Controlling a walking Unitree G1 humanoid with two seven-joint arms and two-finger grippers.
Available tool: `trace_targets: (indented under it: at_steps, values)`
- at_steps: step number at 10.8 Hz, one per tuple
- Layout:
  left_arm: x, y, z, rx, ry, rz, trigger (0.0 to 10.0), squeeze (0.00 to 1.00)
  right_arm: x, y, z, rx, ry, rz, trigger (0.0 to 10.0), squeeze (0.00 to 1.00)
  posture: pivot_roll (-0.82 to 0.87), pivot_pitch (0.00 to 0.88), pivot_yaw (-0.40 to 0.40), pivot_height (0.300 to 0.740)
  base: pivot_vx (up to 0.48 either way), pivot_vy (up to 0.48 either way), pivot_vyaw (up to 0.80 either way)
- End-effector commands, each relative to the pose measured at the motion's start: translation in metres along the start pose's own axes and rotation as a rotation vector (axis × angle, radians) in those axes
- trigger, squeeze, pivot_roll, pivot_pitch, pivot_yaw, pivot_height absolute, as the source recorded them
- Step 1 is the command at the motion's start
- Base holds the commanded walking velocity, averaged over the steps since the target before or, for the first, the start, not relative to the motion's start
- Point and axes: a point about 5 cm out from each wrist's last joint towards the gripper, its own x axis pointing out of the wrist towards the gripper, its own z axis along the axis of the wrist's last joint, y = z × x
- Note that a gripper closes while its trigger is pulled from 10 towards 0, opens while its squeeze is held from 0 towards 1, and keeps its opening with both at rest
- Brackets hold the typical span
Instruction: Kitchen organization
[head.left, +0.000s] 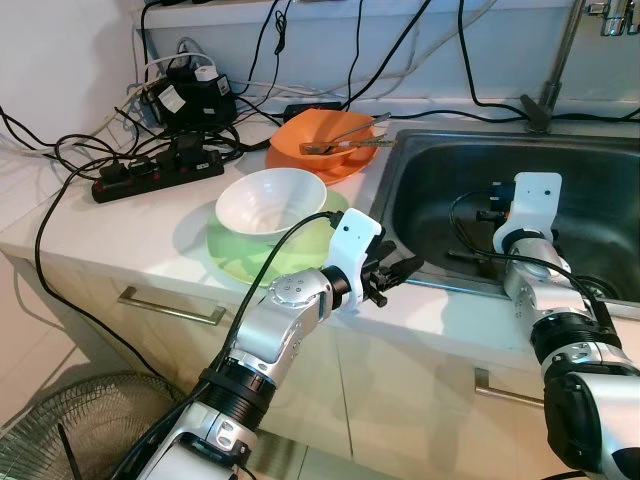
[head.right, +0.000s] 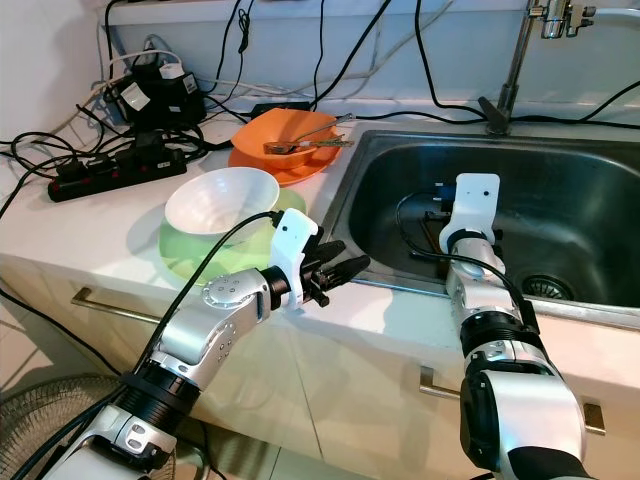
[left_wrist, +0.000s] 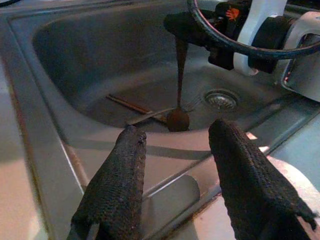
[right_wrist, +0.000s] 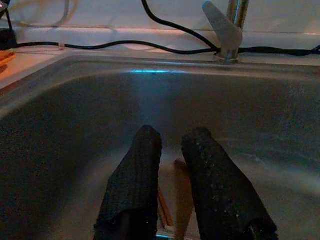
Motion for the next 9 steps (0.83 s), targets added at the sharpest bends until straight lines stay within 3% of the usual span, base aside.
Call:
trace_targets:
  at_steps: [1, 5, 9]
  values:
    - [-0.002, 0.001, -0.001, 0.010, 0.012, 0.002, 10.0, 0.00, -0.001, 0.008, -0.004, 0.002, 0.019, 0.017, 10.0, 0.00, 0.06, 0.000, 0.141, 0.740, 0.000, 0.000, 0.00]
    - [-0.002, 0.004, 0.008, 0.056, -0.043, 0.041, 10.0, 0.00, 0.001, 0.008, 0.013, 0.030, -0.083, 0.015, 10.0, 0.00, 0.06, 0.000, 0.142, 0.740, 0.000, 0.000, 0.00]
    - [0.001, 0.004, 0.015, 0.089, -0.099, 0.066, 10.0, 0.00, -0.002, 0.003, 0.049, 0.089, -0.305, 0.006, 10.0, 0.00, 0.04, 0.000, 0.141, 0.740, 0.000, 0.000, 0.00]
